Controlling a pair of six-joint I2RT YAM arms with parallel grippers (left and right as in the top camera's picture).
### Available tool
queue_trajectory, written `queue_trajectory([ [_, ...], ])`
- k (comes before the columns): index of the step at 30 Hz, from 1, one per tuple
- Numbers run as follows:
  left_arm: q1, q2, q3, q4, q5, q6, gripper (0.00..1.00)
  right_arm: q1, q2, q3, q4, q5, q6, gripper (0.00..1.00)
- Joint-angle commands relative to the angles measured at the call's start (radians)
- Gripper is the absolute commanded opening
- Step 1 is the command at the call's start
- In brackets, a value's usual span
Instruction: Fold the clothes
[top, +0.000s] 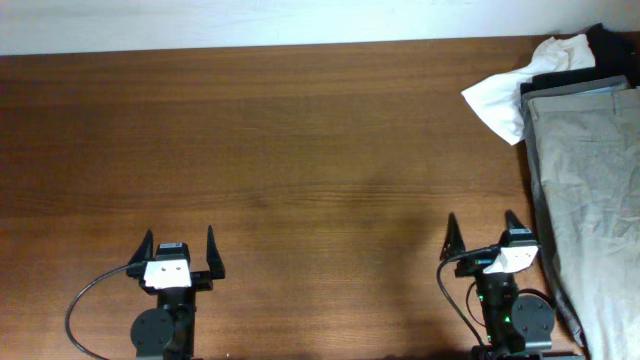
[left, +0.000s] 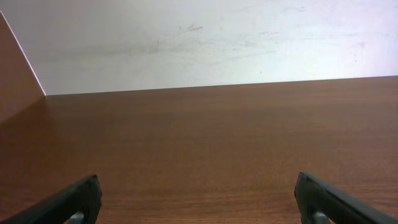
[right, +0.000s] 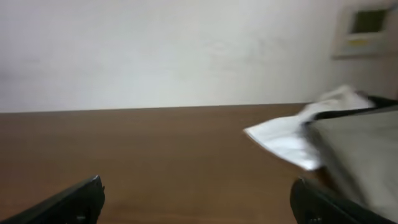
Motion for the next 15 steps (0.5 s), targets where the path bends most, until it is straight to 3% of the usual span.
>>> queue_trajectory([
  [1,0.006,-0.010,-0.008,0.003,-0.011,0.019,0.99,-0.006,-0.008,-0.005,-0.049,-0.456,0.314,0.99],
  [3,0.006,-0.010,-0.008,0.003,-0.011,0.019,0.99,-0.006,-0.005,-0.005,-0.026,-0.531,0.386,0.99],
  [6,0.006,-0.010,-0.008,0.003,-0.011,0.019,0.99,-0.006,-0.005,-0.005,0.163,-0.531,0.542,0.98],
  [7,0.006,-0.010,-0.008,0.003,-0.011,0.019,0.99,-0.006,-0.005,-0.004,0.292,-0.536,0.542,0.99],
  [9,0.006,-0.010,-0.008,0.003,-0.011,0.019,0.99,-0.006,-0.005,0.018,0.362,-0.523,0.542,0.99],
  [12,0.006,-0.010,-0.008,0.003,-0.011,0.019,0.99,-0.006,0.005,0.087,0.330,-0.422,0.528,0.99],
  [15,0.006,-0.010,-0.008,0.003,-0.011,0.019,0.99,-0.006,0.105,0.206,0.312,-0.363,0.409,0.99],
])
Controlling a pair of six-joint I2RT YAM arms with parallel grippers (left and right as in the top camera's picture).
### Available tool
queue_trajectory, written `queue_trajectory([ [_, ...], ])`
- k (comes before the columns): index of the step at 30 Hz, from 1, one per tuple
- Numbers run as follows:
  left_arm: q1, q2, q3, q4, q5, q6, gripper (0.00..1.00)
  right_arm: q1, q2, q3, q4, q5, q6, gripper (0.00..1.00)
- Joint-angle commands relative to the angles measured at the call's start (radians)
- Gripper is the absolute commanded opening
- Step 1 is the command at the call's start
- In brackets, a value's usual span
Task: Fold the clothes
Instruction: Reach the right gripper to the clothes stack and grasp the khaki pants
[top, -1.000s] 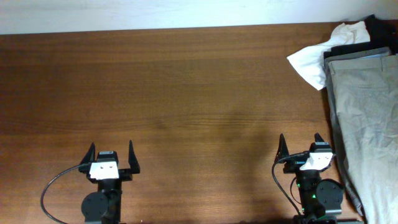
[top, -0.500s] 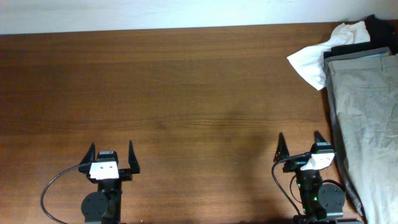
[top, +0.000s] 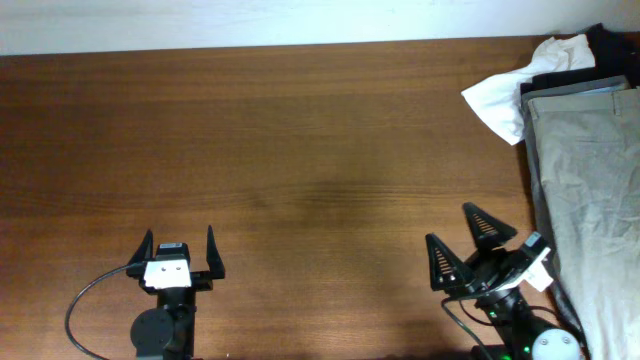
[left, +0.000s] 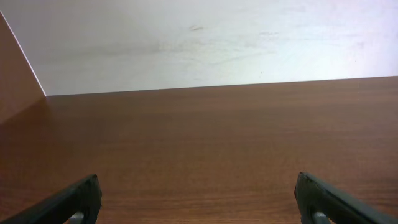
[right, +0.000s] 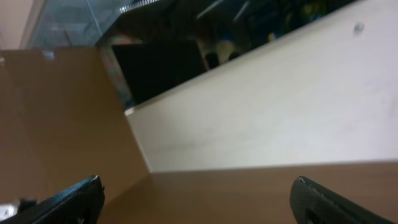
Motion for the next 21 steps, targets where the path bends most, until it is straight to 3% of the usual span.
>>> queue_trajectory([
  [1,0.006,-0.008,-0.008,0.002,-0.011,0.019,0.99,-0.006,0.135,0.175,-0.043,0.078,-0.129,0.99],
  [6,0.006,-0.008,-0.008,0.002,-0.011,0.019,0.99,-0.007,0.582,0.628,-0.414,0.206,-0.366,0.99],
  [11,0.006,-0.008,-0.008,0.002,-0.011,0.019,0.99,-0.007,1.182,1.303,-0.984,0.649,-0.602,0.99],
  [15,0.006,-0.008,-0.008,0.002,-0.011,0.019,0.99,-0.007,1.562,1.656,-1.261,0.842,-0.607,0.99],
  [21,0.006,-0.008,-0.008,0.002,-0.011,0.019,0.99,-0.010,1.760,1.716,-1.209,1.032,-0.671,0.99],
])
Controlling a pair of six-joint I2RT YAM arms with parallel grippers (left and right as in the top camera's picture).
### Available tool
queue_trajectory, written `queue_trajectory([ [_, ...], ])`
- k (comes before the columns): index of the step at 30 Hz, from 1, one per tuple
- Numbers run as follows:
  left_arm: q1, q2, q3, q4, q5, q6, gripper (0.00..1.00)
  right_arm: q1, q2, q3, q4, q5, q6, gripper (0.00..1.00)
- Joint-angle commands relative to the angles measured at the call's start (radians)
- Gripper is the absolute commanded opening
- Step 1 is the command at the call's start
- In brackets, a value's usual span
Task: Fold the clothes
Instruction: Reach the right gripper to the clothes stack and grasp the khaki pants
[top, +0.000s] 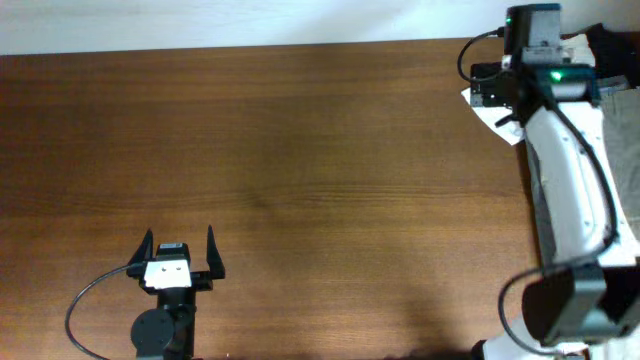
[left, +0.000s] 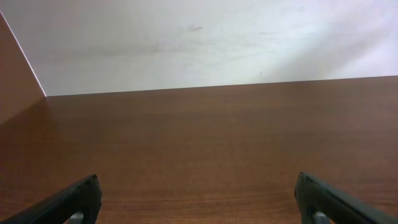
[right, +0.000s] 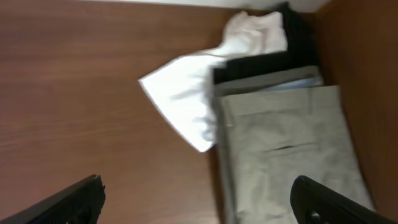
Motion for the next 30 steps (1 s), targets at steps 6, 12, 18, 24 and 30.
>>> queue_trajectory([
  [6,0.006,-0.005,-0.005,0.002,-0.011,0.016,0.99,-0.084,0.289,0.037,0.117,0.293,-0.072,0.99],
  [12,0.006,-0.005,-0.005,0.002,-0.011,0.016,0.99,-0.175,0.469,0.037,0.251,0.401,-0.088,0.99],
  [18,0.006,-0.005,-0.005,0.002,-0.011,0.016,0.99,-0.235,0.508,0.035,0.281,0.261,-0.084,0.96],
  [24,0.006,-0.005,-0.006,0.002,-0.011,0.016,0.99,-0.224,0.508,0.035,0.289,0.127,-0.085,0.99],
  [30,0.006,-0.005,-0.005,0.002,-0.011,0.016,0.99,-0.216,0.507,0.035,0.299,0.131,-0.096,0.99],
])
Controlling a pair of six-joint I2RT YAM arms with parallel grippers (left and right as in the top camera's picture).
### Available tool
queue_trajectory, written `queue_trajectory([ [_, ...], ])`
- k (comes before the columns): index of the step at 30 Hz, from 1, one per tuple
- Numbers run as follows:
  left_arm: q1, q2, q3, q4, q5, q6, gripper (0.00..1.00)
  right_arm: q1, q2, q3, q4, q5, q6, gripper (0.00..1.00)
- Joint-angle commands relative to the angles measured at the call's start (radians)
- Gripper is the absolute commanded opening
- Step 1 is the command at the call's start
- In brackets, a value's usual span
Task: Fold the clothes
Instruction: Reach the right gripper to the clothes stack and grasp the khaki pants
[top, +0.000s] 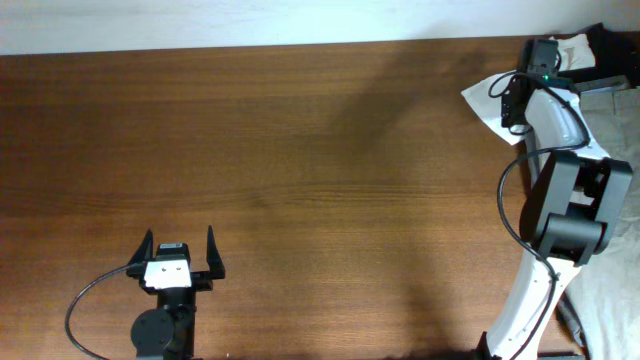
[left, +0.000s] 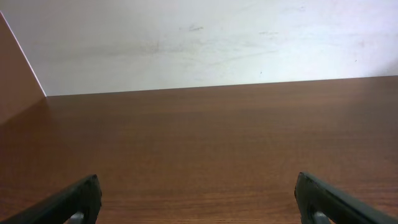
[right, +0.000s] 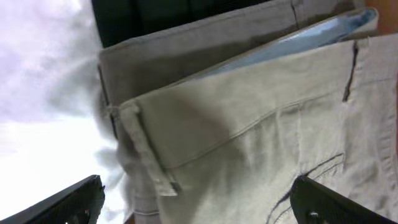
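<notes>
A pile of clothes lies at the table's far right: a white cloth (top: 487, 98), a black garment (top: 608, 42) and grey-beige trousers (top: 612, 130) on top. My right arm reaches over the pile. In the right wrist view my right gripper (right: 198, 179) is open close above the trousers' waistband (right: 205, 118). The white cloth (right: 43, 93) is on its left, the black garment (right: 174, 15) beyond, and a light blue layer (right: 311, 37) shows between folds. My left gripper (top: 179, 236) (left: 196, 177) stands open and empty near the front edge.
The brown wooden table (top: 300, 150) stretches bare from the left gripper to the pile. A white wall (left: 199, 43) runs along the far edge. The trousers hang past the right edge of the overhead view.
My right gripper has come down from high above the pile to just over the trousers' waistband, still open. The left arm has not moved.
Both grippers stood open at the front edge, the pile untouched at the far right. Then the right gripper was tilted up off its rest. Then it was high over the far right corner, looking down on the pile, and now low over the trousers.
</notes>
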Motion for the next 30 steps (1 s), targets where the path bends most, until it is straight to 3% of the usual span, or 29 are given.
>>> queue_trajectory([
  [1,0.006,-0.005,-0.005,0.002,-0.011,0.016,0.99,-0.002,0.013,0.009,0.003,-0.007,-0.003,0.95],
  [2,0.006,-0.005,-0.005,0.002,-0.011,0.016,0.99,-0.011,0.014,0.008,0.002,-0.007,-0.003,0.90],
  [9,0.006,-0.005,-0.005,0.002,-0.011,0.016,0.99,-0.041,0.020,0.007,0.000,-0.108,-0.003,0.90],
  [15,0.006,-0.005,-0.005,0.002,-0.011,0.016,0.99,-0.042,0.049,0.007,0.016,-0.070,-0.003,0.88],
  [19,0.006,-0.005,-0.005,0.002,-0.011,0.016,0.99,-0.042,0.048,0.007,0.029,-0.071,-0.007,0.64],
  [30,0.006,-0.005,-0.005,0.002,-0.011,0.016,0.99,-0.040,0.019,0.010,0.014,-0.082,-0.006,0.64],
])
